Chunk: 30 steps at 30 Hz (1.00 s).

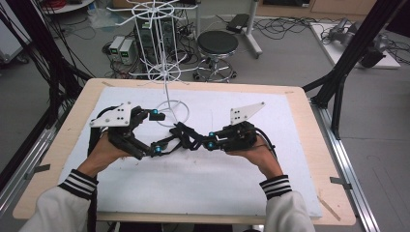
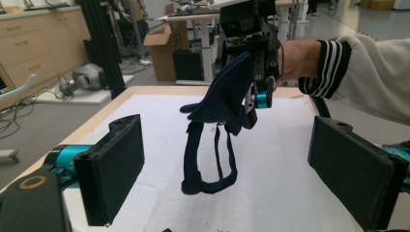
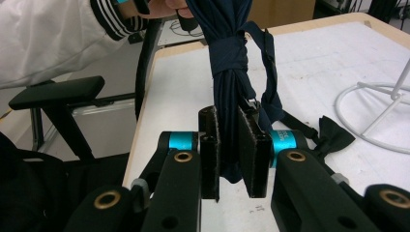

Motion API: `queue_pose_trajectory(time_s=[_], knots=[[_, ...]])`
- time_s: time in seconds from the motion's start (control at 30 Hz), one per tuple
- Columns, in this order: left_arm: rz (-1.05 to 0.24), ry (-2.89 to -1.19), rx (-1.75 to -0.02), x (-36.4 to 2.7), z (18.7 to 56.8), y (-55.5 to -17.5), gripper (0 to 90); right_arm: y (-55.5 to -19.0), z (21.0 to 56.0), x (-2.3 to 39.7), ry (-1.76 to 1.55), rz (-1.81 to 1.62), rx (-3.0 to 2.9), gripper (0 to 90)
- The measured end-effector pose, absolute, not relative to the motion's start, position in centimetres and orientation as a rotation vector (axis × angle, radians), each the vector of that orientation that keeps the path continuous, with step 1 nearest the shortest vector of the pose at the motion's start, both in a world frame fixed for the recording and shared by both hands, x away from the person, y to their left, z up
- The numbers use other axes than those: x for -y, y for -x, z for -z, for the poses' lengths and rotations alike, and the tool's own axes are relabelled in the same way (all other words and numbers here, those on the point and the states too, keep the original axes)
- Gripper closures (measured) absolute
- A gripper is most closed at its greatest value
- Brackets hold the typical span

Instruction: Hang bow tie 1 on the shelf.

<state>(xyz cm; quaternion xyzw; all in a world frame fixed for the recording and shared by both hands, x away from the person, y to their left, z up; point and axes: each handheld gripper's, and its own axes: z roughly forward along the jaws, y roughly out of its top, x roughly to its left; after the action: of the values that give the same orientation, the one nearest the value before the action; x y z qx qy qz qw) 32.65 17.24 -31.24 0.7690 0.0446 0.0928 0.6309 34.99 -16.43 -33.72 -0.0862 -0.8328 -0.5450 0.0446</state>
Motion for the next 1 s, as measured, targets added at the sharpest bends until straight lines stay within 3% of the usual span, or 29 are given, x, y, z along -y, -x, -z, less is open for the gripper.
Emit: queue_pose_trajectory(time_s=[0.23,0.5,0.63,0.7,1.0], knots=[[-0.180,-1.783,-0.082,-15.7,31.1,-32.7,13.9,-34.8,33.8,16.0,0.233,1.646,2.545,80.4],[-0.150,-1.811,-0.055,-14.9,31.0,-33.1,24.5,-34.7,33.7,15.6,0.207,1.634,2.563,80.4],[-0.132,-1.821,-0.045,-14.5,31.1,-33.4,32.8,-34.6,33.8,15.4,0.206,1.618,2.570,80.4],[-0.116,-1.825,-0.023,-14.4,31.3,-33.5,42.5,-34.6,33.9,15.3,0.191,1.612,2.578,80.3],[-0.095,-1.834,0.013,-14.5,31.4,-33.7,57.9,-34.6,34.0,15.2,0.170,1.585,2.588,80.3]])
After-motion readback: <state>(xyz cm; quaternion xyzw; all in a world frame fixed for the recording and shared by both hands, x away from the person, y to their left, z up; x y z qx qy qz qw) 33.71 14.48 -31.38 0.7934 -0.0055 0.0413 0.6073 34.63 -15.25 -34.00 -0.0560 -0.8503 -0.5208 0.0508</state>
